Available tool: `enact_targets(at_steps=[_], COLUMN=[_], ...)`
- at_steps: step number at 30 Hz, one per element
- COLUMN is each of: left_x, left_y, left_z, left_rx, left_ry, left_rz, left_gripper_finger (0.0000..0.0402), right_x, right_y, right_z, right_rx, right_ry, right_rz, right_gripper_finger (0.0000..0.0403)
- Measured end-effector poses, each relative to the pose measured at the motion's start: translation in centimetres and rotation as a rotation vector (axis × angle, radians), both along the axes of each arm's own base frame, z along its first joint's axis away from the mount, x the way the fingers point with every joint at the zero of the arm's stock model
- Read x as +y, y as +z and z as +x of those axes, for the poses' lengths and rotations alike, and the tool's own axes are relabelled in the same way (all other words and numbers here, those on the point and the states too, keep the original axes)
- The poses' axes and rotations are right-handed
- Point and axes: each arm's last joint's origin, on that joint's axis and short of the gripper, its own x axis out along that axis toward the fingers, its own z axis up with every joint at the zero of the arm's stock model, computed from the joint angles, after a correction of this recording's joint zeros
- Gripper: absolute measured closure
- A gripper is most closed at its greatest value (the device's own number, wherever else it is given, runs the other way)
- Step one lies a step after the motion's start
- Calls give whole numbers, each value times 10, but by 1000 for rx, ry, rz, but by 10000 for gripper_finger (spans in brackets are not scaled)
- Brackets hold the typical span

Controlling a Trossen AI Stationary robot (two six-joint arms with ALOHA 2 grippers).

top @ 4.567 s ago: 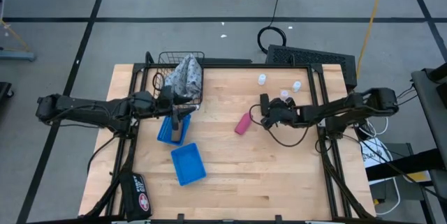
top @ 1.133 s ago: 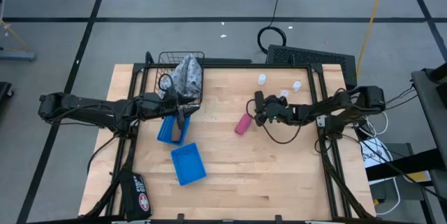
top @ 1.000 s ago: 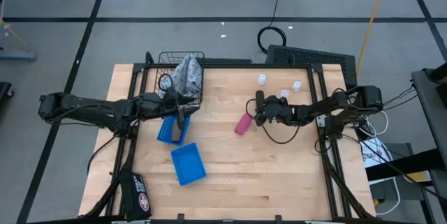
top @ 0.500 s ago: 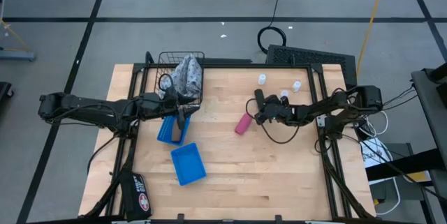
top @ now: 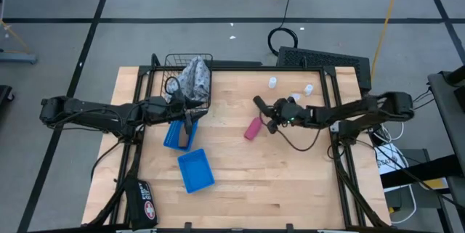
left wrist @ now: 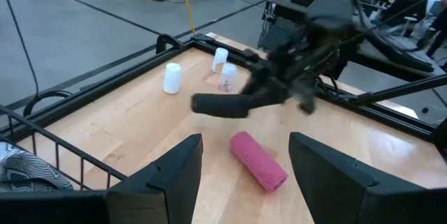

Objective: Pick & Place Medicine items
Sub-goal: Put the black bandage into the top blue basket

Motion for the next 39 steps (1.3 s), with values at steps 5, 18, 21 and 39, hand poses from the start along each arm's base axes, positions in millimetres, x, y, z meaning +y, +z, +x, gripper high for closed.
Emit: enact_targets(at_steps=[5,18,21,39], left_x=[1,-7,-9,-23], left_y=[1,3,0,-15], left_z=[0,36,53,157], left_rx=[-4,-240,-242,-109], left_ry=[44,-107,-194,-646], left_rz=[11,42,34,45], left_gripper_finger=[179,179,179,179], right_x=[12,49,52,68], right_y=[34,71,73,79], right_z=[-7,-23,-22,-23], right_rx=[-156,-351,-373,-432], right_ry=[309,725,741,838], right_rz=[45,51,46,36], right_gripper_finger=[350,352,352,352])
